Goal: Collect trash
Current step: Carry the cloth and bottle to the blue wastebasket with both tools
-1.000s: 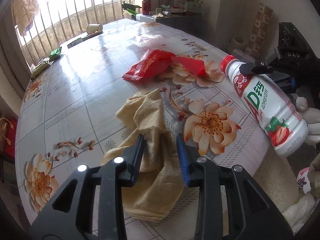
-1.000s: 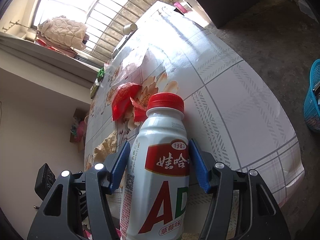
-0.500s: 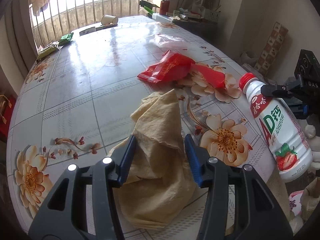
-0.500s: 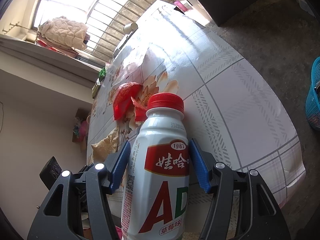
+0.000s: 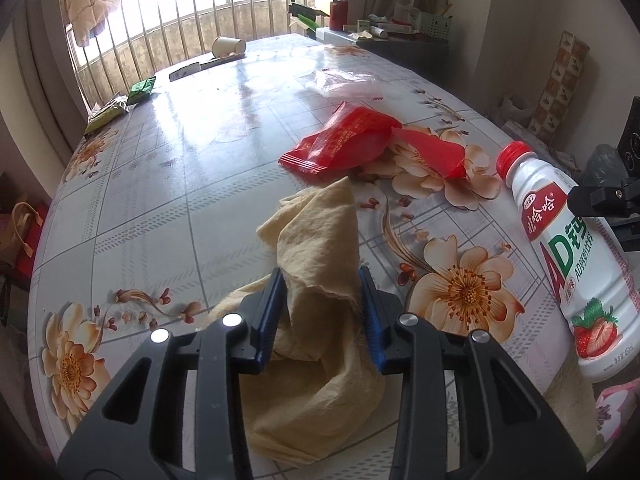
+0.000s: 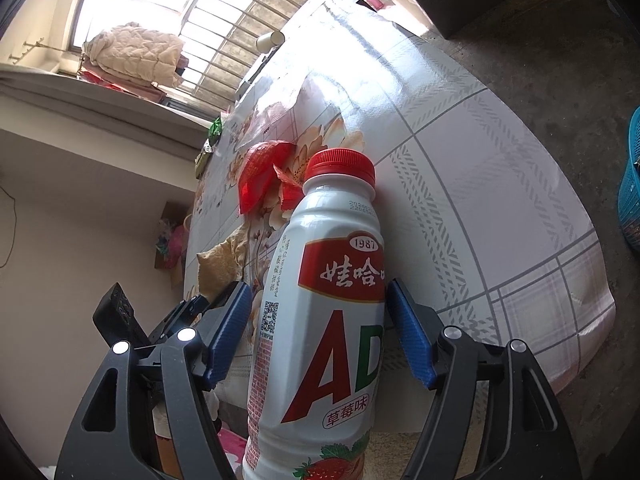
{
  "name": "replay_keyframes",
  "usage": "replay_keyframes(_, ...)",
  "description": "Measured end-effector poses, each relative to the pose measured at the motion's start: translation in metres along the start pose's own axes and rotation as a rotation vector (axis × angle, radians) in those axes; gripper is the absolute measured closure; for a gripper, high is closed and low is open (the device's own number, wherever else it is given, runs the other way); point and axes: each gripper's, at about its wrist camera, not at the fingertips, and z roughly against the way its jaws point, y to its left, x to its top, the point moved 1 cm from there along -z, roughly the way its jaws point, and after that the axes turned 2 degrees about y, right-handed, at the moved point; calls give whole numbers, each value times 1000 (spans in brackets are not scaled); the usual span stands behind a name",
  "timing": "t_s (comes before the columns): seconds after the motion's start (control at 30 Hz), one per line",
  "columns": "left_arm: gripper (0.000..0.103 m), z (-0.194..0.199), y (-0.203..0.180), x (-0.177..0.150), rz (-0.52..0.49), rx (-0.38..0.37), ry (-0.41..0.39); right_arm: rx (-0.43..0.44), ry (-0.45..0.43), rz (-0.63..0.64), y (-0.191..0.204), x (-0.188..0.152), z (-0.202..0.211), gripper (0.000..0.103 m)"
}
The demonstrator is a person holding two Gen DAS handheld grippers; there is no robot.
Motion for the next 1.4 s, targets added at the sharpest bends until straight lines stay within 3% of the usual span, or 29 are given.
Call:
replay_keyframes(0.2, 82, 1, 2, 0, 14, 9, 2, 7, 1, 15, 1, -3, 0, 35)
replay_keyframes(0.43, 85, 1, -1, -1, 18, 19, -2, 1, -4, 38, 2, -2, 2, 35)
replay_keyframes(0.87, 90, 2, -5, -1, 12, 26, -2, -119, -24, 134, 15, -7, 2, 38)
replay_keyframes(1.03, 93, 2, -5, -1, 13, 21, -1, -80, -38, 106, 7, -8, 7, 40)
replay_keyframes(1.23, 94, 9, -8, 0, 23, 0, -7, 50, -45, 24, -12, -6, 14, 41)
replay_keyframes(1.4, 94, 18, -16, 5, 18, -28, -27, 76, -62, 9, -17, -6, 22, 41)
